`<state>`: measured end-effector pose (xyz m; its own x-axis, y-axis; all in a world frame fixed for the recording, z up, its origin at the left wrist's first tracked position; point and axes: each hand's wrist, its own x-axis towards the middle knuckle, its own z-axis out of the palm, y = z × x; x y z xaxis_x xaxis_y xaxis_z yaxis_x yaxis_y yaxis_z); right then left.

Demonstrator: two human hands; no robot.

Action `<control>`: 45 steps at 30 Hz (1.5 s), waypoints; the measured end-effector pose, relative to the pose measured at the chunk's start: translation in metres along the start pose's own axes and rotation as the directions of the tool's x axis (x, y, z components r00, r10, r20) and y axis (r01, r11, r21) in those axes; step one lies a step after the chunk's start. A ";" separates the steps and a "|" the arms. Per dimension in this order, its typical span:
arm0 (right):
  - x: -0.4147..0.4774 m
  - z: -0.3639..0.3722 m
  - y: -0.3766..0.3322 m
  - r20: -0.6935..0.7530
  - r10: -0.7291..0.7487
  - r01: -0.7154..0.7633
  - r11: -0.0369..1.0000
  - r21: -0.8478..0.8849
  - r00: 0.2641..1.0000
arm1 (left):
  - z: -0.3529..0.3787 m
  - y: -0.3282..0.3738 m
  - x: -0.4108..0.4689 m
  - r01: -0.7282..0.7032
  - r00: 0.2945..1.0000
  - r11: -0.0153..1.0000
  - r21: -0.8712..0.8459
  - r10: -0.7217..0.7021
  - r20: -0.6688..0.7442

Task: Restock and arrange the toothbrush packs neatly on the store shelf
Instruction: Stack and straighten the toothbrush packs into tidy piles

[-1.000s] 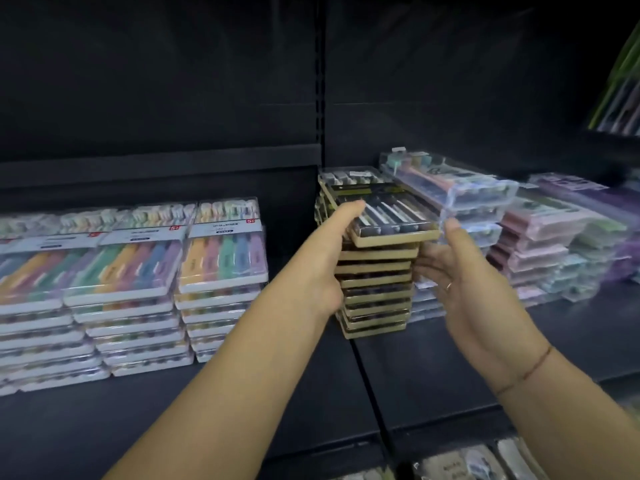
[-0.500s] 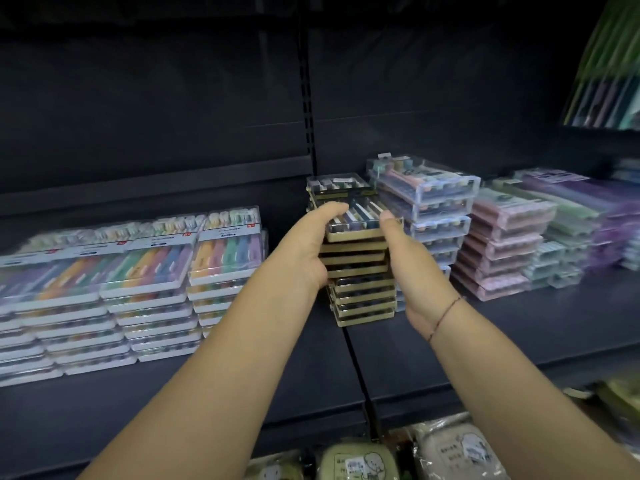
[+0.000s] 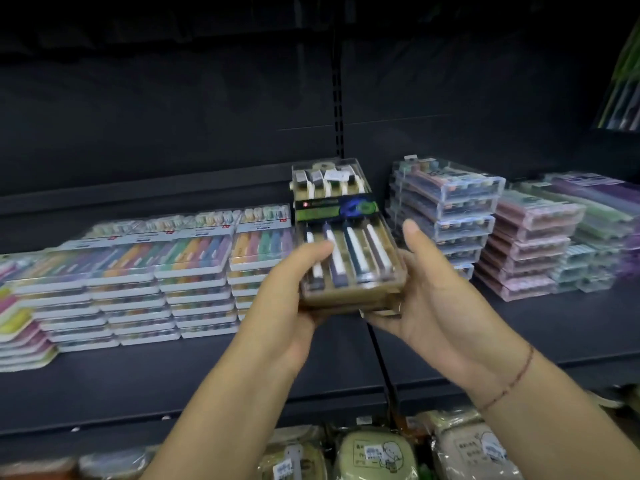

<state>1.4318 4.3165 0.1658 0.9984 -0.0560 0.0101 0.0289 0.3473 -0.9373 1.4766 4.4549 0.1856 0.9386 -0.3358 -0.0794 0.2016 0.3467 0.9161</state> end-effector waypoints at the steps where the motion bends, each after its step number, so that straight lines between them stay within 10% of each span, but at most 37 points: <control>1: -0.007 0.002 0.005 0.019 0.034 -0.034 0.999 0.024 0.999 | -0.007 -0.007 -0.013 0.006 1.000 1.000 0.016 -0.006 0.019; 27: -0.007 -0.003 0.042 -0.065 0.420 -0.421 0.907 -0.002 0.905 | -0.039 -0.052 -0.019 0.327 0.945 0.940 0.097 -0.325 -0.027; 35: -0.014 -0.024 0.047 0.100 0.194 -0.090 0.777 -0.623 0.976 | -0.055 -0.062 -0.001 0.247 0.969 0.912 0.328 -0.240 -0.062; 39: -0.007 -0.036 0.075 -0.050 -0.057 -0.016 0.494 -0.869 0.997 | -0.081 -0.075 -0.006 0.006 0.986 0.728 0.686 -0.119 0.117; 45: 0.022 -0.037 0.094 -0.170 -0.261 -0.057 0.391 -0.919 0.950 | -0.094 -0.091 0.028 -0.098 0.974 0.464 0.881 0.228 -0.011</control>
<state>1.4549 4.3130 0.0655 0.9327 -0.3032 0.1954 -0.0904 -0.7210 -0.6870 1.5112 4.4960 0.0635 0.9630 -0.2378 0.1272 -0.2454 -0.5774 0.7787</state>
